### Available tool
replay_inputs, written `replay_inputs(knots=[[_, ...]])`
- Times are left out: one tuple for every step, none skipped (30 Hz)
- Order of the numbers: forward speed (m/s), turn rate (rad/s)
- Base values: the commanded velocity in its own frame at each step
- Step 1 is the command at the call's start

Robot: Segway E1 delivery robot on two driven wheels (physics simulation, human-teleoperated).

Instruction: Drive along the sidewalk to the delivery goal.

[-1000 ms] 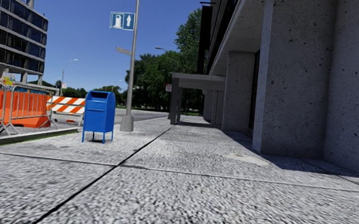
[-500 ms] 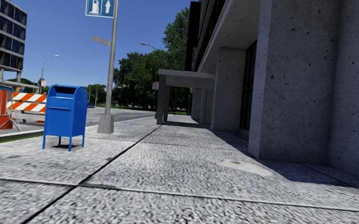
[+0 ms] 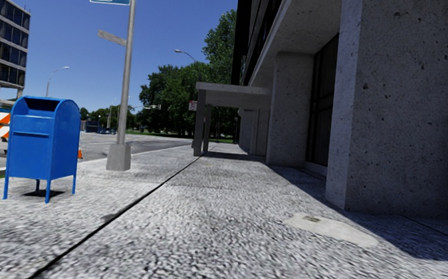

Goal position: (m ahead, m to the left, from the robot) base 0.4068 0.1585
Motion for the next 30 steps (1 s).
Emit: replay_inputs(knots=[[1.46,-0.17],[1.46,-0.17],[1.38,-0.18],[1.33,-0.17],[1.31,-0.04],[1.31,-0.04],[1.21,0.0],[0.42,0.0],[0.0,0.0],[0.0,0.0],[0.0,0.0],[0.0,0.0],[0.0,0.0],[0.0,0.0],[0.0,0.0],[0.0,0.0],[0.0,0.0],[0.0,0.0],[0.0,0.0],[0.0,0.0],[0.0,0.0],[0.0,0.0],[0.0,0.0],[0.0,0.0],[0.0,0.0],[0.0,0.0],[0.0,0.0],[0.0,0.0],[0.0,0.0],[0.0,0.0]])
